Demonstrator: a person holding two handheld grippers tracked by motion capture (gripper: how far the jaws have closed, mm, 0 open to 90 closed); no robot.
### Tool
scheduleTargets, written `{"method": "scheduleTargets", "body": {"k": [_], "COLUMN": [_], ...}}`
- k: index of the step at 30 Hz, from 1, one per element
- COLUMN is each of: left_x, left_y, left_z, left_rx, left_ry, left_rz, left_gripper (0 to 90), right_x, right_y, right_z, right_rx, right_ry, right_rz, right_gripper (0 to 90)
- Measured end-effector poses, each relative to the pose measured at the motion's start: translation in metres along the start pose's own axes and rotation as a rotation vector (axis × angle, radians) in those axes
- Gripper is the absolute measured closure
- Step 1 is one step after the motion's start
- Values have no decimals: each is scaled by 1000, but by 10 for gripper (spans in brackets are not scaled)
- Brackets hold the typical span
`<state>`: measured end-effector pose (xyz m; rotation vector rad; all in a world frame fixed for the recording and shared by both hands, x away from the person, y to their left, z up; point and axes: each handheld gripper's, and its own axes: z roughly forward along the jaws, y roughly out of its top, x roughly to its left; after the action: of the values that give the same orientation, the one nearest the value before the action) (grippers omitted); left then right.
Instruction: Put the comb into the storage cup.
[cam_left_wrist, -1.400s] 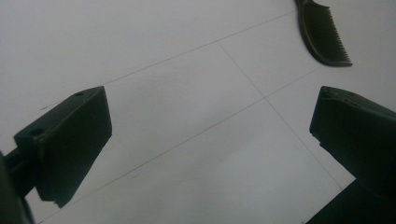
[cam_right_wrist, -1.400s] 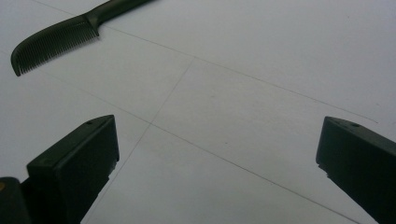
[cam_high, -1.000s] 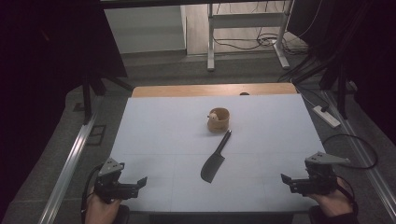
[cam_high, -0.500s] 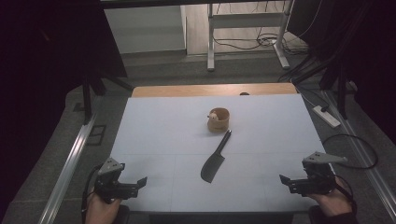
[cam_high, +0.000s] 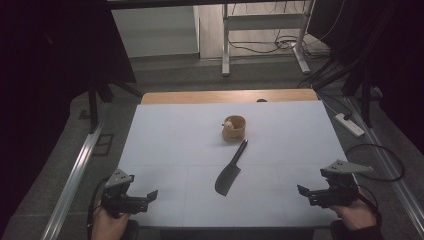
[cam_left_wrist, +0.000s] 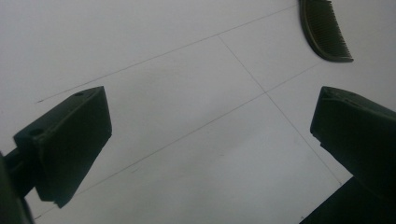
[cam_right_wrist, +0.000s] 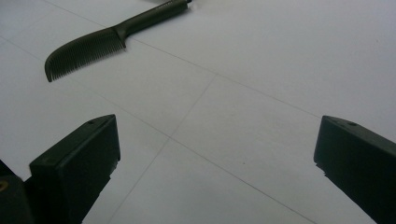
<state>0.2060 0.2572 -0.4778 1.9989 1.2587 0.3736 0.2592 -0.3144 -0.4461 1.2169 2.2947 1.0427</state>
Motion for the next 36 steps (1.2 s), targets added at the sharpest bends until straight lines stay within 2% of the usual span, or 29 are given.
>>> {"method": "scheduleTargets", "body": {"k": [4,12,18,25,26,30,36], "left_x": [0,1,0,0,0,0,0], "left_y": [0,0,1,1,1,1,1], "left_z": [0,0,1,1,1,1,2], "left_rx": [0,2,7,9,10,13,15], "left_ry": [7,-6,2,16,14,11,8], "left_rz": [-3,-12,-2,0,0,-2,-3], "left_gripper": [0,0,0,0,0,0,0], "right_x": [0,2,2,6,9,12,14], "right_y": [3,8,15,22,25,30,40], "right_z": [1,5,8,14,17,22,30], "right_rx": [-9,12,-1,36,49,47,23], "right_ry": [17,43,60,115,120,125,157], "right_rz": [-4,-15,-6,-40,-59,-71,-71], "right_gripper": [0,0,0,0,0,0,0]}}
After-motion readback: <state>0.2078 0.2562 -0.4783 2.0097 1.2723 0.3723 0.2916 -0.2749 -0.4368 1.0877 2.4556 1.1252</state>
